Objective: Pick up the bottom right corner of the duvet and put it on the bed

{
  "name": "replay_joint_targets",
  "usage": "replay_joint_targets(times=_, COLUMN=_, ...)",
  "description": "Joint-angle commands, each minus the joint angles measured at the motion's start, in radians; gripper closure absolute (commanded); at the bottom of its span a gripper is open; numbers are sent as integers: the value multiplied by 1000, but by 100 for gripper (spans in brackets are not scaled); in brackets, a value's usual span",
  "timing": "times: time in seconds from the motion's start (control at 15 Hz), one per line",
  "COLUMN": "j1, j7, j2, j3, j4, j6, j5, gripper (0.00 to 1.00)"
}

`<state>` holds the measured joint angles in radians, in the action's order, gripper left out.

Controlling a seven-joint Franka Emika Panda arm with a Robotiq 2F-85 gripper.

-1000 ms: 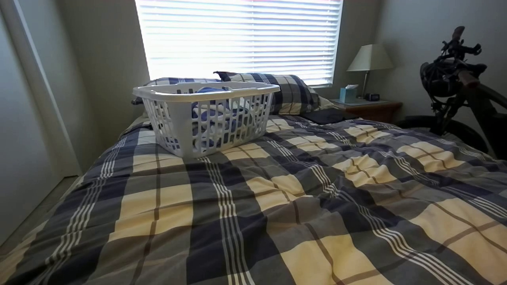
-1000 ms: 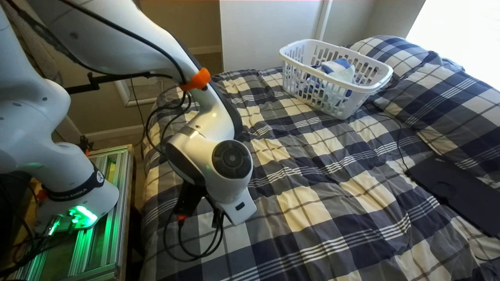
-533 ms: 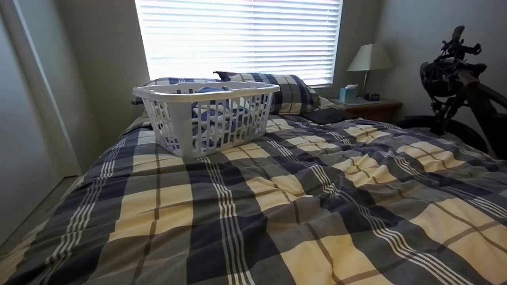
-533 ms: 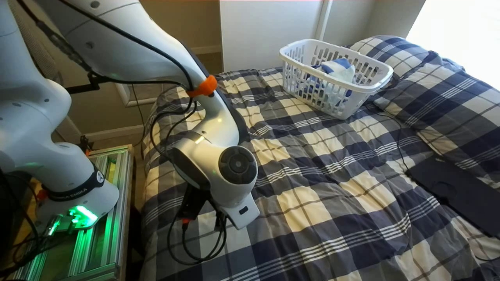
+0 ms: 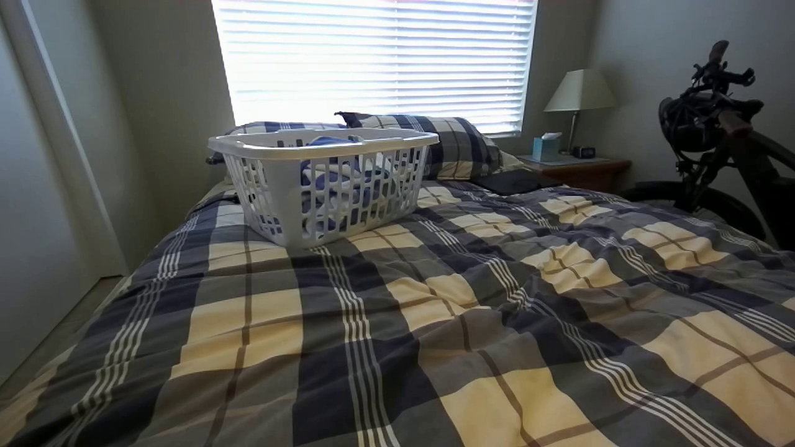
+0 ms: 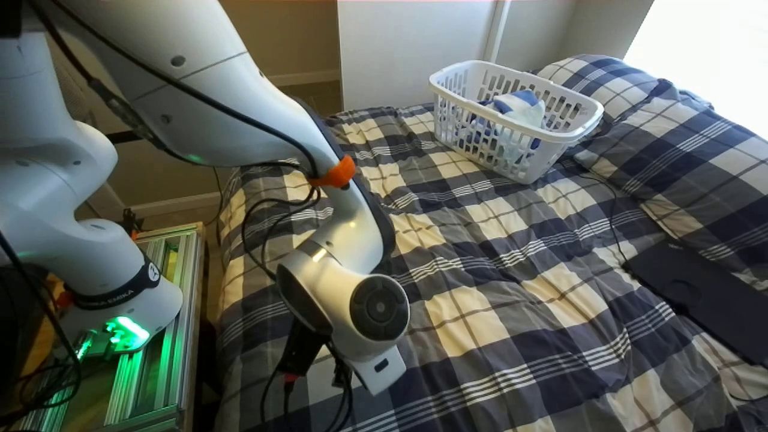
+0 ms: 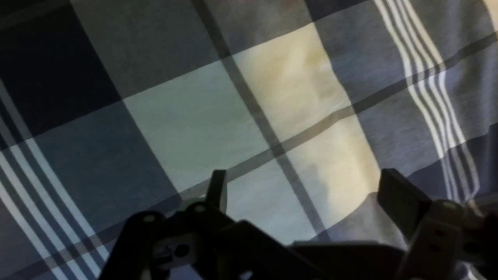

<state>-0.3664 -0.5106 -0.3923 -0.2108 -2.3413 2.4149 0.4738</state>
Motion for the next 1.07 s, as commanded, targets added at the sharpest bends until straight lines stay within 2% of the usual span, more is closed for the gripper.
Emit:
replay_joint_targets(times=0.0, j1=-109, j7=-44, j2=-127, j3=35, j4=122, j6=-16, j5=8, gripper=0)
replay_joint_targets(times=0.4, j1=-227, j7=-5, j2=-307, j3=81, j4=289, j6=1, j5=19, gripper=0)
replay_joint_targets(times=0.47, j1=-236, j7=10, j2=-334, j3=86, j4=314, j6=11, j5=8, gripper=25)
replay_joint_targets(times=0.53, j1=-244, j7=24, j2=-358, j3=93, j4=341, j6=14, j5=1, gripper=28)
replay_joint_targets(times=1.0, j1=-274, j7=62, j2=-402, j3=131, j4=407, j6=-7, j5=-11, gripper=77)
